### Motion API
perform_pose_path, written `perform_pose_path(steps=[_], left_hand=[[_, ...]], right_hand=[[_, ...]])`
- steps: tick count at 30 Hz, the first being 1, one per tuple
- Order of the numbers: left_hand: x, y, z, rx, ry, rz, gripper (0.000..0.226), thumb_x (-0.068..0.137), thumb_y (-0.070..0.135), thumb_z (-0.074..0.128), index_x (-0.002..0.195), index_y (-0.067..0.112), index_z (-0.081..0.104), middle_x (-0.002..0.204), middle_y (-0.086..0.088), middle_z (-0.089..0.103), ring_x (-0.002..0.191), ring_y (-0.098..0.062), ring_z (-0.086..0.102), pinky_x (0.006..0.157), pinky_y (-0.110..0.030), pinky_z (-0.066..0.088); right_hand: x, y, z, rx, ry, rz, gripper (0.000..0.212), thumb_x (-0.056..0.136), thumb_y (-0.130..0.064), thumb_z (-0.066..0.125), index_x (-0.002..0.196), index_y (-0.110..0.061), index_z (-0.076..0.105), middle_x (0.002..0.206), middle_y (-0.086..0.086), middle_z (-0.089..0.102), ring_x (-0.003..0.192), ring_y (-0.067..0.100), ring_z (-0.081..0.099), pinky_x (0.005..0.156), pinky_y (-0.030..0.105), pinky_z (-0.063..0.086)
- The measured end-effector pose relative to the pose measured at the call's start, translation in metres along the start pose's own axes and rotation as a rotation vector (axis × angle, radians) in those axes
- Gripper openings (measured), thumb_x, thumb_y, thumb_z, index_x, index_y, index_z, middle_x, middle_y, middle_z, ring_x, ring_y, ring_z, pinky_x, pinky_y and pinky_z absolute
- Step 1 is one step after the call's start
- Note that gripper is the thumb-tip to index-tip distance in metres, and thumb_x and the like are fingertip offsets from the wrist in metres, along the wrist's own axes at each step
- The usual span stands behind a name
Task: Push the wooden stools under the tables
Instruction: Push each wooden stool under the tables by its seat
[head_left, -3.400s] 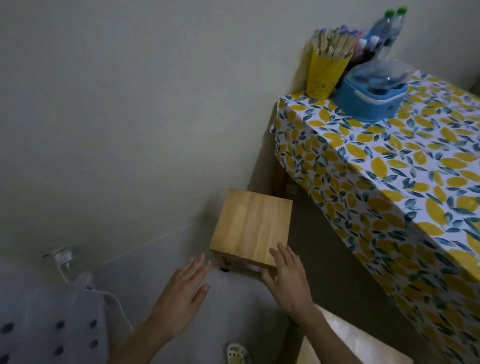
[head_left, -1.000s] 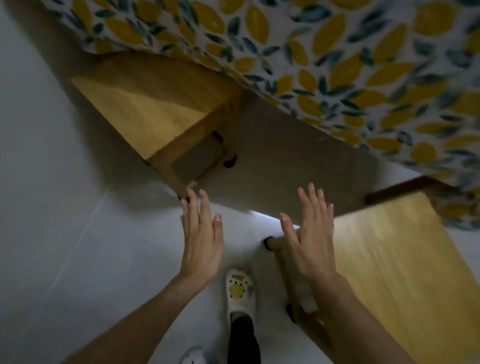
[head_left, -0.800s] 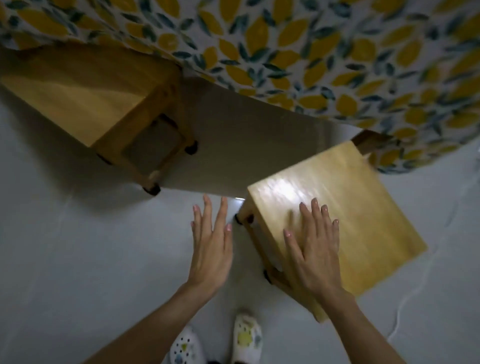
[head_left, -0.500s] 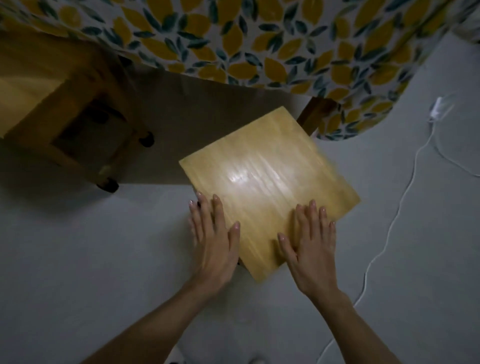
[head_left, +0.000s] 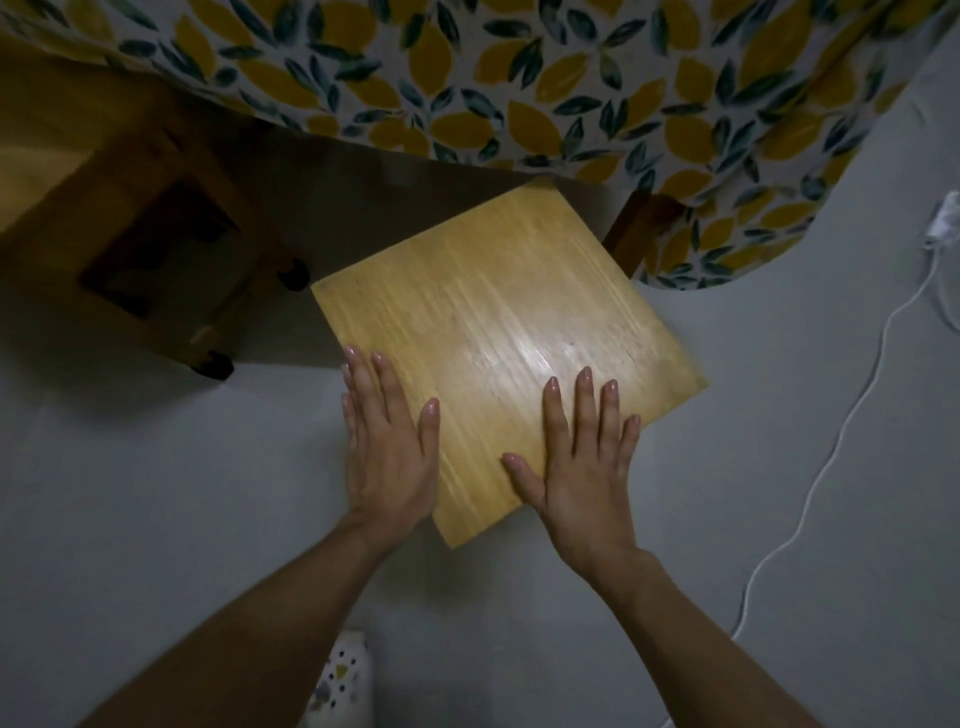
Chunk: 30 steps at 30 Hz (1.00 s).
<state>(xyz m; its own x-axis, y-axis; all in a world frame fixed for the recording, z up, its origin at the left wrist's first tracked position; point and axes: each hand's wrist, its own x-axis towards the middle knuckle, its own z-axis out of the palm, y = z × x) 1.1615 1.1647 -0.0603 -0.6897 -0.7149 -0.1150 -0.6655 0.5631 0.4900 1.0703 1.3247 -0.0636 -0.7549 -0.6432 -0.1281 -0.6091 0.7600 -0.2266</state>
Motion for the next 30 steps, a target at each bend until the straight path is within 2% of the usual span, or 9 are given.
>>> perform_pose_path(steps=[6,15,22,26,30], left_hand=[[0.095,0.008,-0.002,0.053,0.041,0.016,0.07,0.099,0.047,0.018,0.15,0.006,-0.008,0.158,-0.016,-0.019,0.146,-0.025,-0.014,0.118,-0.036,-0.006],[0.226,0.035,-0.003,0.051,0.067,0.004,0.07,0.1,0.045,0.019,0.149,0.003,-0.004,0.157,-0.019,-0.016,0.146,-0.029,-0.011,0.12,-0.039,-0.003],[0.264,0.044,-0.003,0.058,0.071,0.006,0.07,0.099,0.042,0.023,0.149,-0.001,-0.003,0.157,-0.022,-0.013,0.146,-0.034,-0.009,0.12,-0.042,-0.002],[0.276,0.052,-0.004,0.047,0.057,-0.017,0.072,0.098,0.043,0.025,0.149,0.0,-0.002,0.158,-0.021,-0.011,0.146,-0.032,-0.009,0.12,-0.041,-0.002],[0.28,0.057,-0.004,0.052,0.054,-0.023,0.071,0.099,0.041,0.026,0.149,-0.001,-0.002,0.157,-0.022,-0.011,0.146,-0.033,-0.009,0.119,-0.038,-0.005]], right_hand=[[0.093,-0.005,-0.008,-0.004,0.041,-0.015,0.084,0.09,-0.068,0.022,0.154,-0.013,0.016,0.161,0.019,0.005,0.148,0.039,-0.005,0.115,0.055,-0.008],[0.234,0.002,-0.03,0.009,-0.01,-0.012,0.086,0.086,-0.072,0.012,0.154,-0.021,0.005,0.162,0.015,-0.005,0.147,0.033,-0.016,0.117,0.055,-0.011],[0.275,0.005,-0.038,-0.026,-0.042,0.002,0.084,0.086,-0.072,0.014,0.154,-0.024,0.004,0.163,0.012,-0.009,0.147,0.031,-0.016,0.115,0.053,-0.014],[0.287,0.011,-0.04,-0.035,-0.056,-0.002,0.086,0.084,-0.075,0.011,0.154,-0.026,-0.003,0.162,0.01,-0.014,0.147,0.029,-0.019,0.114,0.048,-0.019],[0.289,0.013,-0.044,-0.021,-0.073,-0.001,0.086,0.084,-0.074,0.012,0.154,-0.025,-0.001,0.163,0.01,-0.011,0.147,0.028,-0.019,0.115,0.045,-0.019]])
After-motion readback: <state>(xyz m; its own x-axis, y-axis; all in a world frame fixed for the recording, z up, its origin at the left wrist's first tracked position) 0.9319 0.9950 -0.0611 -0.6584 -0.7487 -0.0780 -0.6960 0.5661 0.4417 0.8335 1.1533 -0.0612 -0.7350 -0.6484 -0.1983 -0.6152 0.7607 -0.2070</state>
